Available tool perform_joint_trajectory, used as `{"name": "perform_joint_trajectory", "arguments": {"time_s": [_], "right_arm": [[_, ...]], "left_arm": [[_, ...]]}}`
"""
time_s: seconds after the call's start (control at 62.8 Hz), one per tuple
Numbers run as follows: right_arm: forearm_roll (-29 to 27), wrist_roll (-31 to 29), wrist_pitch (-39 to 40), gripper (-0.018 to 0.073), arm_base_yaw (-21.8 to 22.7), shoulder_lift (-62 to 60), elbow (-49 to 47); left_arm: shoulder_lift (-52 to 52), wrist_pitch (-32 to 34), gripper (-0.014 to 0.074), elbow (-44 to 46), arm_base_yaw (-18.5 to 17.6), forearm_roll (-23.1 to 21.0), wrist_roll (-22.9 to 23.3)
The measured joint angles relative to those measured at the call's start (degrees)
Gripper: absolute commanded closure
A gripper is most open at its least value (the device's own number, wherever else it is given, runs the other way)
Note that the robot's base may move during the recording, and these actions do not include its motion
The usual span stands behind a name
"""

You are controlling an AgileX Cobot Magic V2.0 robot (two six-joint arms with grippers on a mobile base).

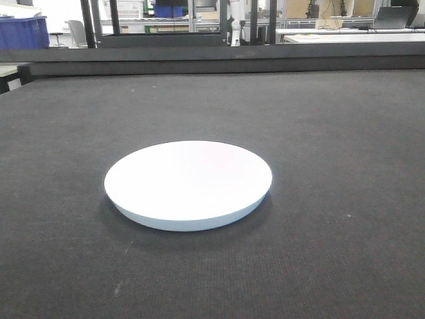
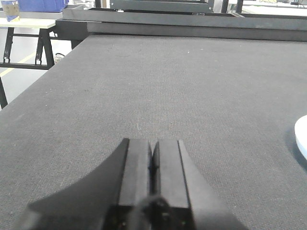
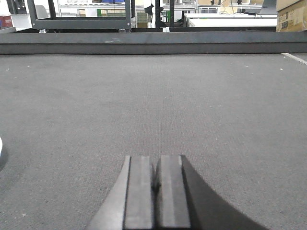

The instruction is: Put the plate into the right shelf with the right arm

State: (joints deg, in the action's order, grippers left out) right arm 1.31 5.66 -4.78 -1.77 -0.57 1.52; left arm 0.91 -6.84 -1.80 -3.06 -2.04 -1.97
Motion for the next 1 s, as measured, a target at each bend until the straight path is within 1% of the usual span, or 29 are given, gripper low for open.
{"name": "perform_joint_trajectory", "arguments": {"time_s": [0.366,0.558,0.669,0.749,0.797,0.844,0.876,0.94,1.004], "right_arm": [[0.0,0.0,0.0,0.0504,0.0,0.0,0.0],[-0.1,0.0,3.2,0.0504,0.0,0.0,0.0],[-2.8,3.0,8.9,0.0504,0.0,0.0,0.0],[-4.2,8.2,11.1,0.0504,0.0,0.0,0.0],[-4.3,10.5,9.3,0.0504,0.0,0.0,-1.2],[-3.9,11.8,5.1,0.0504,-0.3,0.0,-3.6],[-3.7,12.1,2.5,0.0504,-0.6,0.0,-6.0],[-2.6,12.4,-5.3,0.0504,-1.8,0.0,-11.6],[-2.3,11.1,-11.9,0.0504,-3.2,1.1,-17.7]], "left_arm": [[0.0,0.0,0.0643,0.0,0.0,0.0,0.0],[0.0,0.0,0.0643,0.0,0.0,0.0,0.0],[0.0,0.0,0.0643,0.0,0.0,0.0,0.0],[0.0,0.0,0.0643,0.0,0.0,0.0,0.0],[0.0,0.0,0.0643,0.0,0.0,0.0,0.0],[0.0,0.0,0.0643,0.0,0.0,0.0,0.0],[0.0,0.0,0.0643,0.0,0.0,0.0,0.0],[0.0,0.0,0.0643,0.0,0.0,0.0,0.0],[0.0,0.0,0.0643,0.0,0.0,0.0,0.0]]}}
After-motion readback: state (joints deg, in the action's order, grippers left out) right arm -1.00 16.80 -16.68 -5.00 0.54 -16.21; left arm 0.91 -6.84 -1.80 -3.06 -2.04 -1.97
